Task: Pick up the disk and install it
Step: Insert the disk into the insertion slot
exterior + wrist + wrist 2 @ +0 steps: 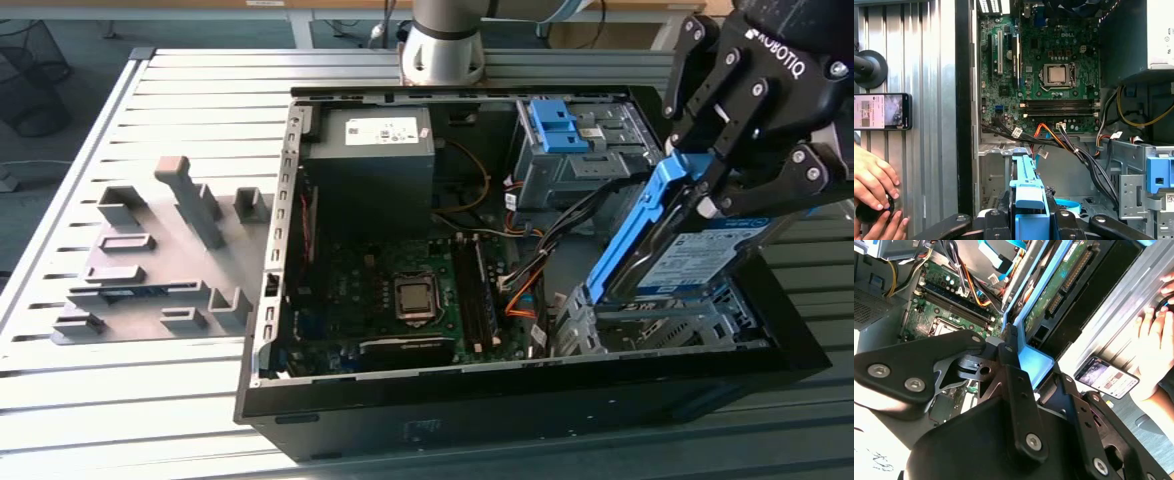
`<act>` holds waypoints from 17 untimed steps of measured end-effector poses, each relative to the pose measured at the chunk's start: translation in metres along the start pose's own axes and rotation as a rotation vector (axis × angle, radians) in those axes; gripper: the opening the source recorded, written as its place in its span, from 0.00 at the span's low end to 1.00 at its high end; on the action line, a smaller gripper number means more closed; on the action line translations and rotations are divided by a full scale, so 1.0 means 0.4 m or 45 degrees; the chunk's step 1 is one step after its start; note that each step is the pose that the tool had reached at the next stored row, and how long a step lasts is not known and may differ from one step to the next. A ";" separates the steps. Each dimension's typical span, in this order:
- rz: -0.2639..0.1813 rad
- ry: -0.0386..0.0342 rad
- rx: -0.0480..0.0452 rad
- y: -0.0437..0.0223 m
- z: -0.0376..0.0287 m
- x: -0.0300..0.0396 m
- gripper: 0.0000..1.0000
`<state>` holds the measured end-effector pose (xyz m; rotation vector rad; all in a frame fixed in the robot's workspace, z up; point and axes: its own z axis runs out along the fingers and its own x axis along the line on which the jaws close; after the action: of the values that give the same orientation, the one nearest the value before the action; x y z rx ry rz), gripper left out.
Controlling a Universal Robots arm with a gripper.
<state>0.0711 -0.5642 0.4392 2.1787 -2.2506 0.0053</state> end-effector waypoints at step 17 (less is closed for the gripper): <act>0.000 0.0003 0.000 0.000 0.033 0.006 0.36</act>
<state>0.0711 -0.5667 0.4260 2.1785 -2.2505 0.0056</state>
